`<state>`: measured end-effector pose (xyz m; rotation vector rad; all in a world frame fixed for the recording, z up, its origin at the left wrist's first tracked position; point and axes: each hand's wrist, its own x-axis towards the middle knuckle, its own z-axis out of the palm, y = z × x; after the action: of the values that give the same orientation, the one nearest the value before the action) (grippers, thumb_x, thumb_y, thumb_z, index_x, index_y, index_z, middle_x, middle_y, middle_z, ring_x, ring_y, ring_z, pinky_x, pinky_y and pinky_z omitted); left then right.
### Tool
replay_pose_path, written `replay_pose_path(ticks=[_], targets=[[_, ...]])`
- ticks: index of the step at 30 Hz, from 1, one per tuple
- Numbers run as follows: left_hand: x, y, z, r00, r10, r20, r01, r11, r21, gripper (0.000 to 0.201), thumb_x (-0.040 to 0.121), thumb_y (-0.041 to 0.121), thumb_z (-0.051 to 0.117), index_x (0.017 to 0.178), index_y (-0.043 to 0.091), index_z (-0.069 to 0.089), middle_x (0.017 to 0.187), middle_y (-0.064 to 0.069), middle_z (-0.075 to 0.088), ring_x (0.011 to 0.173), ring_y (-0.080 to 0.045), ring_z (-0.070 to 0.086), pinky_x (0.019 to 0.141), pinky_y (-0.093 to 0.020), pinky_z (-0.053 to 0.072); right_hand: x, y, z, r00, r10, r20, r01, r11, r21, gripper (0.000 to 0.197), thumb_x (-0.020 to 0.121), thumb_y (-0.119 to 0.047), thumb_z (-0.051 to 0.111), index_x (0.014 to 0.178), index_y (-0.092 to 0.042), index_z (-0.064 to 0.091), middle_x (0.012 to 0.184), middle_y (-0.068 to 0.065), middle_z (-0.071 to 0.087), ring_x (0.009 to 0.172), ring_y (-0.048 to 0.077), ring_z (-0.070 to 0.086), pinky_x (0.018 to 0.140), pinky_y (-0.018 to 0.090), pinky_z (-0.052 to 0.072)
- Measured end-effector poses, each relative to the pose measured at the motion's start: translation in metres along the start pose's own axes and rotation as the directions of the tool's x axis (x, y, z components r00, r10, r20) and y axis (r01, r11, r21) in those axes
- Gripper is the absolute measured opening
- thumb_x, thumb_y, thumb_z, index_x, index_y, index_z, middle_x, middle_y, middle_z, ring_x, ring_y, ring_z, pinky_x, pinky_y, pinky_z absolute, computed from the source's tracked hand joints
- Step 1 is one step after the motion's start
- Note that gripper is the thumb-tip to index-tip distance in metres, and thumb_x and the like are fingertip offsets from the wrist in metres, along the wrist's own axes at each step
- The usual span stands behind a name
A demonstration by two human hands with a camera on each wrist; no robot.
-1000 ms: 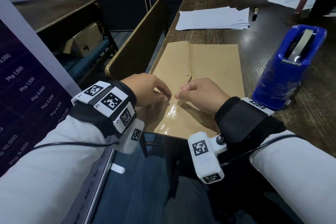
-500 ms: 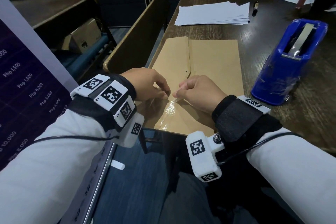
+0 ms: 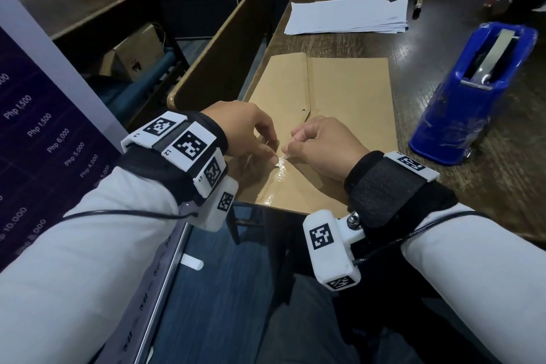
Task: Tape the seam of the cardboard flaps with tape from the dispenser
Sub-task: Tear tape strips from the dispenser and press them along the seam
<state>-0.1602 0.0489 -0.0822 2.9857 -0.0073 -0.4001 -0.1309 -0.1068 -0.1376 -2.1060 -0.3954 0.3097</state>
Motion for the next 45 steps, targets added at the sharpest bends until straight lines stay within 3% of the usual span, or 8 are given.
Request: replay_pose_path(ticks=[3, 14, 18, 23, 27, 31, 36, 45], targets=[[0.001, 0.002, 0.001, 1.0, -0.025, 0.005, 0.025, 1.0, -0.019, 0.045, 0.069, 0.054, 0.075, 0.107, 0.033, 0.064, 0.107, 0.014, 0.062, 0.096, -0.01, 0.059, 0.071, -0.025, 0.04, 0.001, 0.001, 0.0, 1.0, -0.002, -0.002, 0.002, 1.0, -0.003, 0.022, 0.084, -0.02, 0.069, 0.083, 0.002, 0.073, 0.081, -0.011, 0.059, 0.079, 0.006, 0.056, 0.06, 0.008, 0.035], [0.005, 0.012, 0.002, 0.998, -0.058, 0.031, 0.058, 0.998, 0.009, 0.051, 0.067, 0.051, 0.079, 0.108, 0.028, 0.058, 0.11, 0.007, 0.063, 0.095, -0.015, 0.06, 0.068, -0.026, 0.045, 0.002, 0.003, -0.001, 1.0, -0.028, -0.012, 0.028, 1.0, -0.011, 0.023, 0.085, -0.02, 0.069, 0.084, 0.003, 0.073, 0.081, -0.011, 0.058, 0.071, -0.003, 0.05, 0.061, 0.006, 0.035], [0.005, 0.014, 0.001, 0.997, -0.058, 0.045, 0.058, 0.998, 0.011, 0.052, 0.068, 0.049, 0.079, 0.111, 0.026, 0.057, 0.111, 0.006, 0.062, 0.095, -0.014, 0.059, 0.06, -0.021, 0.039, 0.001, 0.002, -0.001, 1.0, -0.02, -0.015, 0.021, 1.0, 0.016, 0.018, 0.084, -0.019, 0.07, 0.084, -0.002, 0.073, 0.082, -0.01, 0.061, 0.077, 0.003, 0.056, 0.067, 0.012, 0.041], [0.004, 0.013, 0.001, 0.998, -0.055, 0.036, 0.054, 0.998, 0.039, 0.054, 0.068, 0.052, 0.078, 0.112, 0.028, 0.057, 0.112, 0.008, 0.062, 0.096, -0.014, 0.06, 0.068, -0.026, 0.044, -0.001, 0.0, 0.001, 1.0, -0.011, -0.027, 0.013, 0.998, 0.062, 0.014, 0.083, -0.016, 0.07, 0.081, -0.002, 0.073, 0.085, -0.003, 0.065, 0.092, 0.019, 0.065, 0.088, 0.036, 0.053], [0.004, 0.013, 0.002, 0.998, -0.062, 0.034, 0.061, 0.997, 0.037, 0.055, 0.068, 0.052, 0.078, 0.113, 0.028, 0.057, 0.112, 0.008, 0.062, 0.097, -0.014, 0.059, 0.071, -0.028, 0.046, -0.002, -0.001, 0.001, 0.999, -0.003, -0.035, 0.006, 0.997, 0.078, 0.014, 0.082, -0.015, 0.071, 0.081, -0.001, 0.073, 0.088, -0.001, 0.065, 0.091, 0.02, 0.065, 0.09, 0.041, 0.053], [0.002, 0.014, 0.002, 0.998, -0.062, 0.03, 0.061, 0.997, 0.037, 0.055, 0.069, 0.051, 0.077, 0.115, 0.028, 0.057, 0.114, 0.007, 0.062, 0.099, -0.015, 0.059, 0.073, -0.028, 0.047, -0.003, -0.001, 0.001, 0.999, -0.011, -0.037, 0.013, 0.998, 0.065, 0.015, 0.082, -0.016, 0.071, 0.081, -0.001, 0.073, 0.09, 0.0, 0.066, 0.091, 0.019, 0.064, 0.09, 0.04, 0.053], [0.001, 0.014, 0.002, 0.998, -0.063, 0.032, 0.062, 0.998, 0.032, 0.054, 0.071, 0.05, 0.076, 0.116, 0.027, 0.056, 0.115, 0.006, 0.061, 0.099, -0.015, 0.059, 0.07, -0.027, 0.044, -0.002, -0.001, 0.0, 0.999, -0.031, -0.033, 0.031, 1.0, 0.001, 0.012, 0.083, -0.017, 0.07, 0.079, -0.007, 0.073, 0.093, -0.003, 0.064, 0.089, 0.012, 0.058, 0.075, 0.023, 0.043], [-0.001, 0.014, 0.003, 0.997, -0.073, 0.019, 0.072, 0.997, 0.038, 0.05, 0.073, 0.05, 0.075, 0.114, 0.028, 0.057, 0.114, 0.005, 0.062, 0.1, -0.017, 0.059, 0.073, -0.029, 0.044, 0.0, 0.003, 0.003, 0.995, -0.071, -0.063, 0.064, 0.993, -0.103, 0.012, 0.083, -0.022, 0.071, 0.079, -0.011, 0.075, 0.102, -0.004, 0.062, 0.095, 0.01, 0.054, 0.076, 0.022, 0.037]])
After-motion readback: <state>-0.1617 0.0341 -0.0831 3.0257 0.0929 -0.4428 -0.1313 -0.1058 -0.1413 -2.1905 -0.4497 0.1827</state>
